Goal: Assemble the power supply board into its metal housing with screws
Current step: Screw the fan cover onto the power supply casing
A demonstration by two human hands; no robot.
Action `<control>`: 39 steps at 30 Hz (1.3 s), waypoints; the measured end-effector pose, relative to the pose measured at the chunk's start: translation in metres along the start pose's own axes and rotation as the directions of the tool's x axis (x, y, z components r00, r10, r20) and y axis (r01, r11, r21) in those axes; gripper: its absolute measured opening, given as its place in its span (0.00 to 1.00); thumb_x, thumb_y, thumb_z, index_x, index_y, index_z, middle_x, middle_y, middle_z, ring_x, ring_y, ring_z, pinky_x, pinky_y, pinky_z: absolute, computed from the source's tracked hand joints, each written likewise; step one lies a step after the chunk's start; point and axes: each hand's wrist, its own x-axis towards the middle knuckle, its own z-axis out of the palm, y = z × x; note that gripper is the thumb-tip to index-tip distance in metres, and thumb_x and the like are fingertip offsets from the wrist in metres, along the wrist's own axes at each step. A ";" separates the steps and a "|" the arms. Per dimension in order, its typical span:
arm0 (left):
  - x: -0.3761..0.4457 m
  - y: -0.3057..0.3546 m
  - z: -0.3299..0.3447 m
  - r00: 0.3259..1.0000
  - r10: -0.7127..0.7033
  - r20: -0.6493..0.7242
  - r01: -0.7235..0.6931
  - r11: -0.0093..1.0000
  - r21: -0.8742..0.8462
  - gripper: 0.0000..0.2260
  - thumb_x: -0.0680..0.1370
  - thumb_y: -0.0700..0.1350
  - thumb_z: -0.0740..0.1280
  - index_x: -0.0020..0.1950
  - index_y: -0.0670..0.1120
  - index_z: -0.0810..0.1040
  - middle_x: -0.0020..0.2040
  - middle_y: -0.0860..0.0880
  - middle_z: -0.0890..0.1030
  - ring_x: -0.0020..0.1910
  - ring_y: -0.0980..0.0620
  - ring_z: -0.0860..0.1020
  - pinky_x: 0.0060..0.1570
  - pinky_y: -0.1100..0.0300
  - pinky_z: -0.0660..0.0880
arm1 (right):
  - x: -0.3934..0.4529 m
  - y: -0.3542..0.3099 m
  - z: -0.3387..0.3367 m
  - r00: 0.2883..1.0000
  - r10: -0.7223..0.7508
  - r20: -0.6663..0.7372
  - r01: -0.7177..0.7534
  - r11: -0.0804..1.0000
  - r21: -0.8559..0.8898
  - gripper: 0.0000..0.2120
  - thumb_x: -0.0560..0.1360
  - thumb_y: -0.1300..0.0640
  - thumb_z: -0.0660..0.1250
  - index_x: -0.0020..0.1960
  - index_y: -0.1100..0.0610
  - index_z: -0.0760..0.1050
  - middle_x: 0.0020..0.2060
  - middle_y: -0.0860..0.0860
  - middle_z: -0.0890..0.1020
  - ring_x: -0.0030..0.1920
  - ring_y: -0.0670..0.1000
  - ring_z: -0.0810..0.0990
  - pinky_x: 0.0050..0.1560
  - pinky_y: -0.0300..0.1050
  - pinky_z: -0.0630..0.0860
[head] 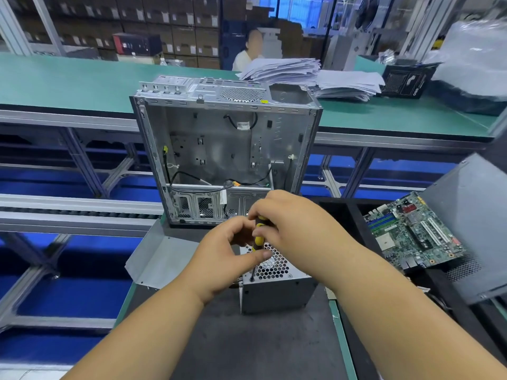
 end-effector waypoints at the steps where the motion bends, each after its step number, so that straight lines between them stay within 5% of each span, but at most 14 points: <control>1: 0.000 0.000 0.001 1.000 -0.005 -0.021 0.005 1.000 0.003 0.11 0.67 0.47 0.77 0.43 0.55 0.78 0.40 0.56 0.79 0.42 0.57 0.77 0.47 0.66 0.73 | 0.002 -0.001 -0.001 1.000 0.008 0.003 -0.008 1.000 -0.027 0.11 0.79 0.50 0.65 0.60 0.50 0.76 0.52 0.48 0.75 0.53 0.52 0.76 0.51 0.48 0.74; 9: -0.003 0.000 0.000 0.997 -0.042 -0.066 0.043 0.999 0.014 0.15 0.63 0.52 0.77 0.41 0.49 0.76 0.37 0.52 0.78 0.39 0.51 0.77 0.45 0.55 0.76 | 0.003 -0.008 -0.001 0.998 0.050 -0.023 -0.052 0.993 -0.108 0.15 0.77 0.38 0.62 0.44 0.48 0.64 0.41 0.46 0.71 0.43 0.50 0.71 0.40 0.45 0.69; 14: -0.002 0.000 -0.003 0.998 -0.056 -0.038 0.056 0.998 0.012 0.13 0.62 0.54 0.76 0.39 0.52 0.76 0.36 0.54 0.79 0.39 0.53 0.78 0.44 0.57 0.76 | -0.007 -0.005 -0.005 0.998 -0.054 -0.022 0.056 0.994 0.091 0.14 0.79 0.48 0.64 0.64 0.44 0.71 0.56 0.44 0.76 0.54 0.48 0.76 0.52 0.48 0.74; 17: -0.002 -0.001 -0.006 0.998 -0.067 -0.011 0.067 0.997 -0.045 0.16 0.63 0.52 0.78 0.42 0.46 0.76 0.37 0.51 0.77 0.40 0.52 0.76 0.50 0.44 0.76 | -0.007 -0.004 -0.009 0.995 -0.089 0.034 0.086 0.993 0.081 0.11 0.79 0.56 0.65 0.61 0.48 0.76 0.52 0.45 0.76 0.54 0.48 0.75 0.54 0.47 0.72; 20: -0.003 0.002 -0.005 0.998 -0.062 0.017 0.062 0.997 -0.039 0.12 0.65 0.51 0.77 0.40 0.51 0.76 0.38 0.52 0.77 0.42 0.51 0.76 0.52 0.42 0.75 | -0.004 -0.004 -0.013 0.998 -0.055 0.040 0.053 0.998 0.042 0.09 0.78 0.53 0.66 0.58 0.50 0.79 0.50 0.46 0.77 0.53 0.49 0.75 0.54 0.48 0.73; 24: -0.006 0.002 -0.001 0.998 -0.055 -0.019 0.055 0.998 0.023 0.12 0.64 0.52 0.76 0.40 0.53 0.75 0.37 0.57 0.77 0.40 0.55 0.76 0.46 0.54 0.74 | 0.000 -0.006 -0.012 1.000 -0.021 0.019 0.022 0.997 -0.077 0.13 0.77 0.43 0.66 0.49 0.53 0.75 0.43 0.47 0.75 0.46 0.51 0.75 0.43 0.46 0.70; 29: -0.005 0.001 0.001 0.996 -0.069 -0.052 0.068 0.998 -0.007 0.13 0.64 0.52 0.78 0.43 0.49 0.80 0.40 0.48 0.80 0.39 0.52 0.77 0.45 0.52 0.76 | 0.003 -0.007 -0.002 0.998 0.034 -0.058 -0.042 0.988 -0.146 0.19 0.76 0.37 0.63 0.42 0.52 0.64 0.33 0.47 0.68 0.39 0.52 0.72 0.35 0.45 0.64; 34: -0.004 0.002 -0.003 0.996 -0.087 -0.004 0.086 0.996 -0.014 0.08 0.68 0.41 0.78 0.44 0.48 0.84 0.44 0.46 0.85 0.47 0.41 0.81 0.52 0.45 0.78 | 0.004 -0.008 0.005 0.981 0.132 -0.142 -0.159 0.968 -0.195 0.25 0.77 0.35 0.59 0.34 0.51 0.55 0.30 0.47 0.65 0.36 0.54 0.69 0.28 0.44 0.56; 36: -0.003 0.003 -0.005 0.994 -0.105 0.010 0.105 0.994 -0.013 0.08 0.70 0.38 0.77 0.44 0.49 0.84 0.43 0.46 0.85 0.47 0.45 0.83 0.52 0.48 0.79 | 0.000 -0.006 0.006 0.986 0.102 -0.134 -0.123 0.980 -0.156 0.21 0.78 0.35 0.58 0.37 0.49 0.60 0.35 0.46 0.69 0.39 0.52 0.70 0.30 0.44 0.60; 39: -0.004 0.005 -0.008 0.995 -0.093 0.025 0.094 0.996 -0.003 0.12 0.71 0.36 0.75 0.40 0.54 0.84 0.40 0.53 0.86 0.41 0.59 0.82 0.45 0.66 0.76 | -0.009 -0.002 0.005 1.000 -0.008 -0.001 0.008 0.994 0.105 0.10 0.80 0.46 0.62 0.59 0.47 0.70 0.52 0.44 0.75 0.51 0.47 0.74 0.46 0.44 0.70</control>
